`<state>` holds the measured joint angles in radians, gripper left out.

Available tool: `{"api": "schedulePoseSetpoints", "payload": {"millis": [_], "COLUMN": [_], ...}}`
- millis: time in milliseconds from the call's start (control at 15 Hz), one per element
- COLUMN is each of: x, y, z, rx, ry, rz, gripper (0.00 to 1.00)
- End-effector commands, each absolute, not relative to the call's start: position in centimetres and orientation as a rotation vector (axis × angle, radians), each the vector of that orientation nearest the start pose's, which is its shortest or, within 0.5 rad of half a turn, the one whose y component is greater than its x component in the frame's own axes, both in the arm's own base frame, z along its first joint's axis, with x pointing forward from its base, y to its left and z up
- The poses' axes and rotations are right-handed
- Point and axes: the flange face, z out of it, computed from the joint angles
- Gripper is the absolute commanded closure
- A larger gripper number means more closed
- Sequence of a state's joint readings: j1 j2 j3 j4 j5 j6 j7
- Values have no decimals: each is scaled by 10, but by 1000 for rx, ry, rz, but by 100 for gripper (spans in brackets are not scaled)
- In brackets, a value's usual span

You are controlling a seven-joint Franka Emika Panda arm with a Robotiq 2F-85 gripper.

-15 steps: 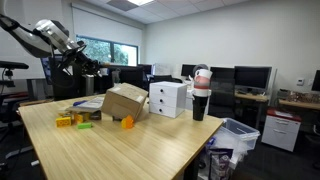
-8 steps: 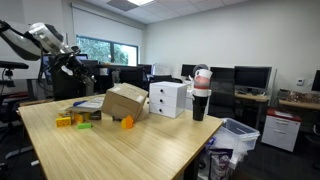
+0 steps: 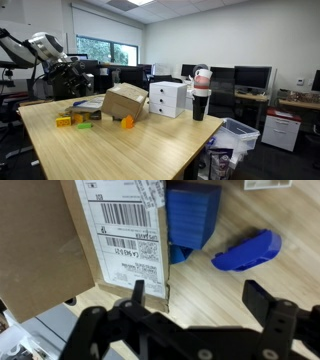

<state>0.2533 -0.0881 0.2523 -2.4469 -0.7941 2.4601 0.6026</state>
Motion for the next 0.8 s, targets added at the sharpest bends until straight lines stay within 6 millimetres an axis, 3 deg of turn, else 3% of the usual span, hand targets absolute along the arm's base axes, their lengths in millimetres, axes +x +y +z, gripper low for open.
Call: {"api": "schedulePoseSetpoints", "payload": {"millis": [0,733], "x": [430,474], "y": [232,215], "z": [335,323], "rx": [-3392,-3467], "ry": [-963,-948], "rz": [-603,-609], "gripper": [0,0]}}
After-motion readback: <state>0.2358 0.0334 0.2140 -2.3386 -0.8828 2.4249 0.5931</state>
